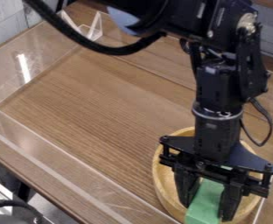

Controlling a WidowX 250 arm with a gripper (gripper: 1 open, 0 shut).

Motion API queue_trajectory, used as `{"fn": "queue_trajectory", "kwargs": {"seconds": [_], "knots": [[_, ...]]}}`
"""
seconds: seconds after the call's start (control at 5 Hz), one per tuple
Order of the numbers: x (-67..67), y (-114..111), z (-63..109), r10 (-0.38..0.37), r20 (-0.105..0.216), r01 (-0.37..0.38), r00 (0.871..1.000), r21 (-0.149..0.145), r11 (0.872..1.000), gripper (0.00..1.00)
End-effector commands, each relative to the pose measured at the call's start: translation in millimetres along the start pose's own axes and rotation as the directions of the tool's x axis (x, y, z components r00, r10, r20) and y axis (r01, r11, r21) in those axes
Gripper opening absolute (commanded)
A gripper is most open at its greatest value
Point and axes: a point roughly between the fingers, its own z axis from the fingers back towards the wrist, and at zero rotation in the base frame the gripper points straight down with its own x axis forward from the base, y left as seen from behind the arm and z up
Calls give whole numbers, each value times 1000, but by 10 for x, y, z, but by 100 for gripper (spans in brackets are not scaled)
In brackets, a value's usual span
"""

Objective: Put the green block in the brown bowl

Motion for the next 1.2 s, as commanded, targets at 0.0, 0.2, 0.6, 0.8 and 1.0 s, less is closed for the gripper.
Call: {"fn": "queue_trajectory", "kwargs": {"seconds": [0.0, 0.2, 0.6, 0.8, 1.0], "knots": [[102, -37, 88, 1, 41, 0, 999, -27, 1000, 0], [122, -19, 58, 5, 40, -4, 999, -29, 1000, 0], [152, 12, 21, 12, 37, -11, 999, -33, 999, 0], [163, 26, 10, 15, 35, -14, 999, -35, 999, 0], [172, 39, 4, 18, 33, -16, 999, -37, 999, 0]]}}
